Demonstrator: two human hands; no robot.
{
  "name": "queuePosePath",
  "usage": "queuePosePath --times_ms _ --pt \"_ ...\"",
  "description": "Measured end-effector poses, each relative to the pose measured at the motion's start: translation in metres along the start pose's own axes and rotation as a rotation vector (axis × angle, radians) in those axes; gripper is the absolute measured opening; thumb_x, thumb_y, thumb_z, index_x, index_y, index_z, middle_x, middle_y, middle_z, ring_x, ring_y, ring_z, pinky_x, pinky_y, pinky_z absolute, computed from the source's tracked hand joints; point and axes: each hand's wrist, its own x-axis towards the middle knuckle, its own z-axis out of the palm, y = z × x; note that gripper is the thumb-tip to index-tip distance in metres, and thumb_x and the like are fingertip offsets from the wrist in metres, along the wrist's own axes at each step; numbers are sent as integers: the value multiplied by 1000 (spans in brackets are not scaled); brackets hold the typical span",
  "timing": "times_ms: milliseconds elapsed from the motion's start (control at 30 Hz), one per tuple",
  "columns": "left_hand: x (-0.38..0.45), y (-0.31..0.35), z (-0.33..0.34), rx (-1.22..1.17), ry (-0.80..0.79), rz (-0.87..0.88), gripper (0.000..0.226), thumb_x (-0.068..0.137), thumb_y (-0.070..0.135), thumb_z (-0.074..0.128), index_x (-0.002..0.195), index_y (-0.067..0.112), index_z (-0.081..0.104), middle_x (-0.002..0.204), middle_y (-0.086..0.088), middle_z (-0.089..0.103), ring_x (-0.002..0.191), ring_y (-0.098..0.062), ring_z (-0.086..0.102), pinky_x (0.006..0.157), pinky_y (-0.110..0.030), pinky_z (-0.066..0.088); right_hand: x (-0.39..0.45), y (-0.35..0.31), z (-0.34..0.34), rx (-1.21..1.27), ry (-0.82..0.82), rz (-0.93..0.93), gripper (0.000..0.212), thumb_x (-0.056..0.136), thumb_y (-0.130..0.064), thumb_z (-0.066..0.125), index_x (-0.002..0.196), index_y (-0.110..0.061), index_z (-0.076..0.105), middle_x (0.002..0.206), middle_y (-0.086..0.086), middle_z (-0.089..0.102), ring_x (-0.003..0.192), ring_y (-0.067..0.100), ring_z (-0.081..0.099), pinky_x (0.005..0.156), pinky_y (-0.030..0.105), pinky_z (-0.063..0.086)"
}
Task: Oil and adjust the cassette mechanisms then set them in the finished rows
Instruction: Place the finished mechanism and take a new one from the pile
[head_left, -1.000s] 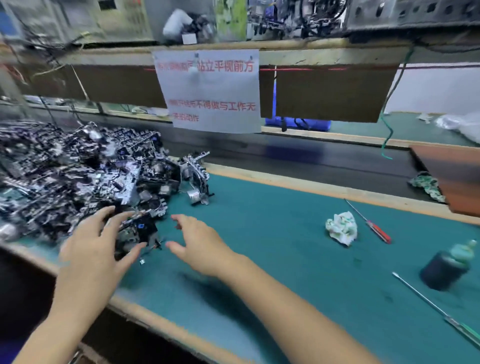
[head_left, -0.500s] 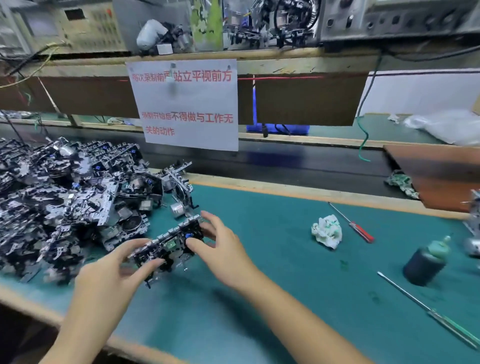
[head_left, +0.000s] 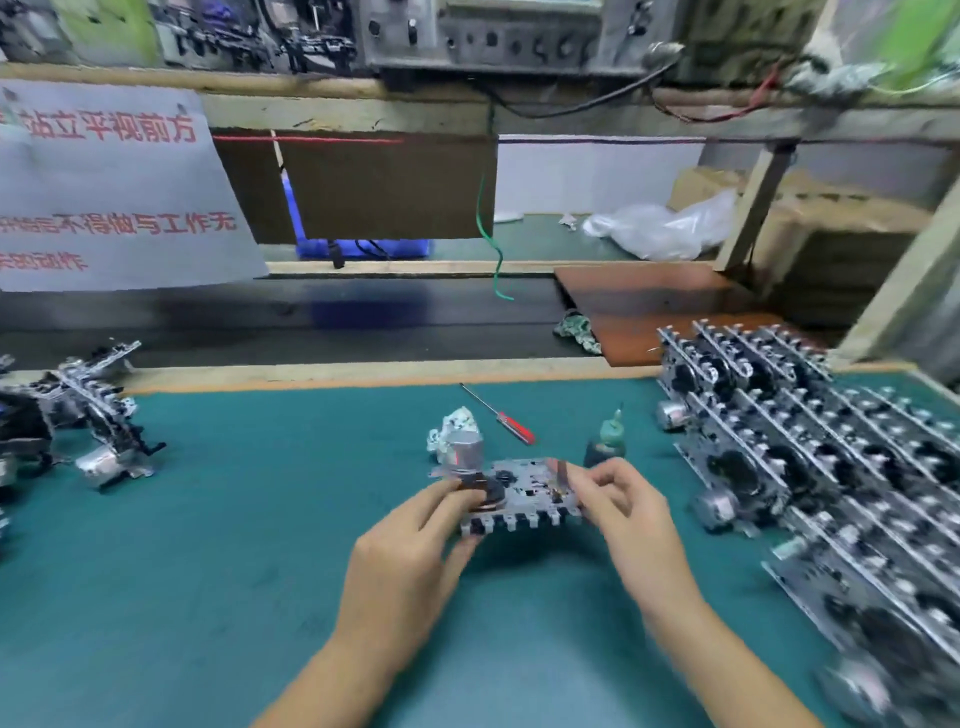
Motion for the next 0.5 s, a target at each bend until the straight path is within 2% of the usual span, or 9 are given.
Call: queuePosePath --times_ms 67,167,233,300,367,433,500 --pt "-10 -3 9 8 -2 97 48 61 13 88 101 22 63 95 2 73 76 -11 71 63 -22 52 -2 12 -6 -48 -10 -8 24 87 -22 63 71 -9 52 57 -12 60 54 -2 50 54 8 35" --pt "-14 -16 6 37 -68 275 31 82 39 61 107 23 52 94 1 72 79 -12 69 59 -21 53 -6 27 -10 -120 -5 -57 17 88 -15 62 73 -11 56 79 -9 73 76 2 67 67 8 46" --pt "-12 -21 4 55 -176 312 49 79 59 58 115 26 52 99 4 68 88 -12 62 68 -22 50 -7 32 -10 -176 23 -112 13 85 -20 63 74 -16 58 80 -6 73 79 6 69 68 13 51" --pt "-10 -20 3 -13 -274 242 77 65 74 61 127 30 46 113 7 53 100 -10 50 85 -22 42 -8 34 -8 -221 58 -153 11 84 -28 63 75 -23 60 78 -5 72 76 8 69 68 17 53" --pt "-12 -18 4 -141 -339 103 97 53 79 66 134 37 37 122 11 38 109 -6 41 96 -21 33 -9 35 -8 -246 78 -183 13 83 -38 60 77 -26 61 76 -5 70 76 8 68 69 22 56" --pt "-13 -20 6 -210 -376 -18 107 45 80 71 137 44 28 127 18 28 119 -1 32 103 -20 30 -11 36 -9 -228 79 -186 24 79 -50 56 78 -26 62 76 -3 70 75 11 69 68 32 59" --pt "-10 -25 7 -235 -427 -86 112 41 80 72 137 50 22 140 23 16 136 1 14 112 -26 18 -13 37 -11 -233 76 -190 26 78 -53 54 80 -28 61 76 -1 69 76 15 68 68 37 59"
